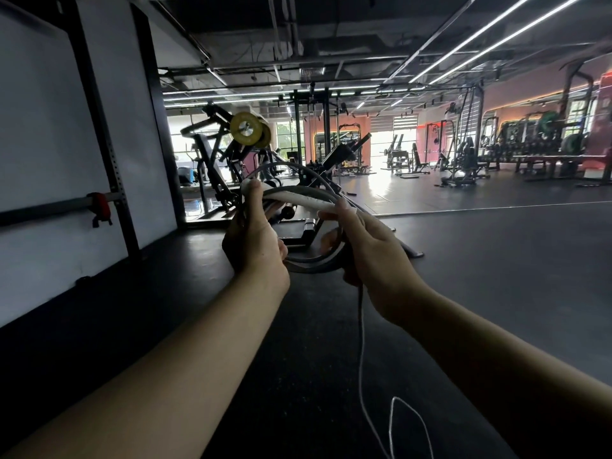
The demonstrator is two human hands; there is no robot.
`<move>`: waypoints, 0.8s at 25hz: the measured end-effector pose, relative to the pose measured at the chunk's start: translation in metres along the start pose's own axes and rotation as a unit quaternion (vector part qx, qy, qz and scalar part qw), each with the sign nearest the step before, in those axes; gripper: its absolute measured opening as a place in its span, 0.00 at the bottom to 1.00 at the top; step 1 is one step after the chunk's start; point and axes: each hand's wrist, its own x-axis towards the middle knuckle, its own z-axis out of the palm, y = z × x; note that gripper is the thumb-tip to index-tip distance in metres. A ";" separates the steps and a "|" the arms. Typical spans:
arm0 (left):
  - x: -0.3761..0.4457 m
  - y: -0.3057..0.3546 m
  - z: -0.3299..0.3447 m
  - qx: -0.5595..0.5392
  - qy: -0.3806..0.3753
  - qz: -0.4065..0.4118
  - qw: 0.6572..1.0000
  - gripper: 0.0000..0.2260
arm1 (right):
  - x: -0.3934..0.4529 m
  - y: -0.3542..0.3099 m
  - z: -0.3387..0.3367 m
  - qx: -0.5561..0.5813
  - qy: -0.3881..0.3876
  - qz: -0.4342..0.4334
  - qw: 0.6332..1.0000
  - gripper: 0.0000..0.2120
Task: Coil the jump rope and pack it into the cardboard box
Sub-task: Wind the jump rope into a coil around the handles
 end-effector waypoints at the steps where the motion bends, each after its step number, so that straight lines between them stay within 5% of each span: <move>1: 0.002 -0.001 -0.001 0.002 -0.006 -0.003 1.000 0.21 | 0.002 -0.002 0.000 0.004 0.013 0.002 1.000 0.21; 5: 0.013 -0.006 -0.015 0.021 -0.071 -0.015 0.997 0.20 | 0.008 -0.008 -0.006 -0.047 0.009 0.000 0.999 0.19; 8: 0.030 -0.007 -0.032 0.121 -0.141 0.088 0.979 0.17 | 0.011 -0.011 -0.016 -0.110 -0.003 -0.005 0.994 0.17; 10: 0.041 0.001 -0.043 0.243 -0.183 0.217 0.927 0.25 | 0.013 -0.013 -0.025 -0.157 -0.021 -0.005 0.987 0.17; 13: 0.041 0.027 -0.039 0.417 -0.290 0.370 0.778 0.29 | 0.014 -0.020 -0.032 -0.241 -0.085 -0.017 0.967 0.18; 17: 0.020 0.056 -0.004 0.529 -0.476 0.312 0.630 0.26 | 0.015 -0.031 -0.032 -0.324 -0.176 -0.047 0.928 0.28; 20: 0.010 0.055 0.010 0.541 -0.512 0.214 0.632 0.24 | 0.018 -0.033 -0.036 -0.353 -0.206 -0.067 0.910 0.13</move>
